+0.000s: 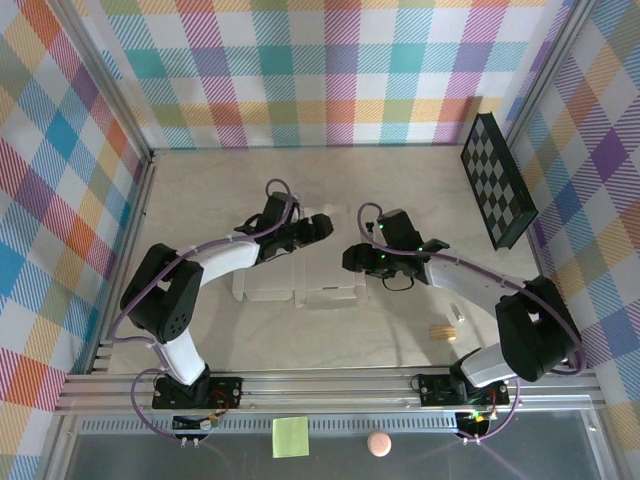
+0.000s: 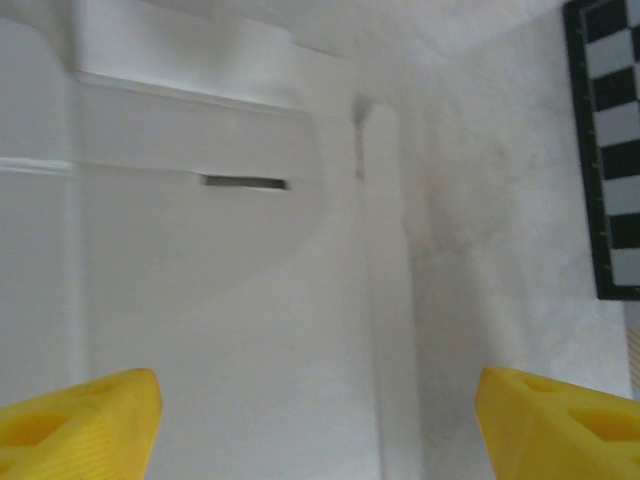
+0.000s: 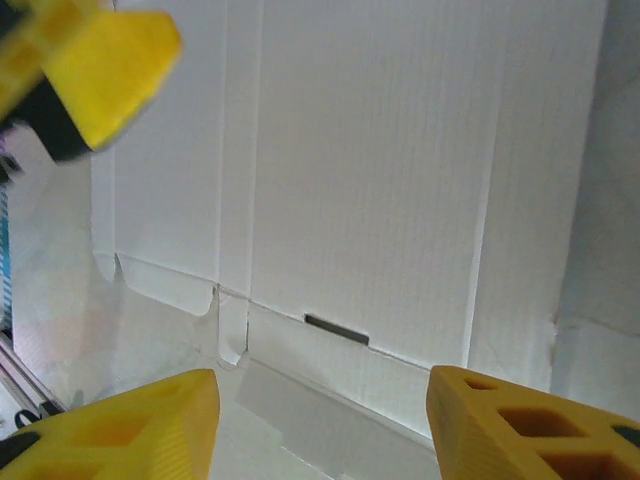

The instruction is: Fold the paper box

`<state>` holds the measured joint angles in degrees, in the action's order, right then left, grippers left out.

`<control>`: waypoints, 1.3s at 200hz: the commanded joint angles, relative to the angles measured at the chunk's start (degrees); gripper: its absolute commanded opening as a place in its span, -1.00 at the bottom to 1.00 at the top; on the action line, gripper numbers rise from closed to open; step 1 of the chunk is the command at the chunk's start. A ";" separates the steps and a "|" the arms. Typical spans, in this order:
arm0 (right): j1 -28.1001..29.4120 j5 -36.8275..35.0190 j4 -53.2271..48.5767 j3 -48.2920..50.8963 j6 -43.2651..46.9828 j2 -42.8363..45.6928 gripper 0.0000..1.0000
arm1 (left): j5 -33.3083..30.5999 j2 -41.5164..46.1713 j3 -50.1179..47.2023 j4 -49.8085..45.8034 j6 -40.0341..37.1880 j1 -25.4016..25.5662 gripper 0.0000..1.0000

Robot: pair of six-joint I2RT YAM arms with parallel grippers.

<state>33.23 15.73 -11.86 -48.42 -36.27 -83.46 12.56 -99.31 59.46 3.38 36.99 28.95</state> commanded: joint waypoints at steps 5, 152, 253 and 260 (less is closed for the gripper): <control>1.67 0.93 1.06 -1.25 -2.22 -2.37 0.09 | 0.91 0.44 0.54 -8.34 -6.12 -3.34 0.62; 2.61 3.61 0.46 -4.36 -1.68 -15.77 -0.05 | 5.63 0.28 -3.41 -17.83 -17.34 -12.95 0.25; -7.87 4.29 -5.50 -7.06 4.41 -18.38 -0.06 | 9.40 3.51 -9.49 -21.30 -18.28 -7.06 0.27; -8.84 4.46 -6.08 -7.73 5.14 -18.73 -0.06 | 9.48 3.69 -9.53 -22.01 -18.47 -5.87 0.27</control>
<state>27.20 19.79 -14.11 -54.11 -34.79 -100.25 20.16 -96.60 51.51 -12.38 20.03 19.42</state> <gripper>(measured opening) 0.469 0.632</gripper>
